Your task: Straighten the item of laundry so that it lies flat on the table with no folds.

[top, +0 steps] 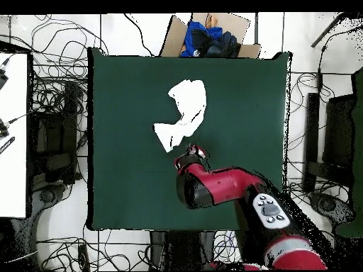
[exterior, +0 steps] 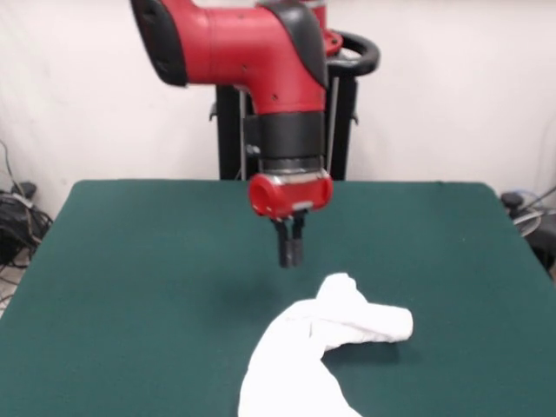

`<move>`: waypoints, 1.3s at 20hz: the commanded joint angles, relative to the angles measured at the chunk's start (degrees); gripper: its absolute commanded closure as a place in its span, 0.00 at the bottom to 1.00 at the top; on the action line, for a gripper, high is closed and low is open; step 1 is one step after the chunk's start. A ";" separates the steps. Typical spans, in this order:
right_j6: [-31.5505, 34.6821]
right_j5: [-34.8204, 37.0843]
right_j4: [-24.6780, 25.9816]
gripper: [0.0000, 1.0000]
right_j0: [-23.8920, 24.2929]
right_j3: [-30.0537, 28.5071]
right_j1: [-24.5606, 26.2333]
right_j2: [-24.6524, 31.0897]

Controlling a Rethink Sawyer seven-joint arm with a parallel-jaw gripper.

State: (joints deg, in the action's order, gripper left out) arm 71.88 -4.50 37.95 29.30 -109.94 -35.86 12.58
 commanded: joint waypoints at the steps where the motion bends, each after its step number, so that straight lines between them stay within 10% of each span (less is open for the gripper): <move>1: -1.53 12.58 1.75 1.00 3.45 -5.45 -7.19 9.55; 10: -0.88 15.87 2.05 1.00 5.66 -6.87 -9.27 12.64; 26: 0.44 14.63 9.27 1.00 0.12 2.36 2.13 10.89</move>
State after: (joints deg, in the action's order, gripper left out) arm 71.88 6.34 43.90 32.35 -113.15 -37.09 20.51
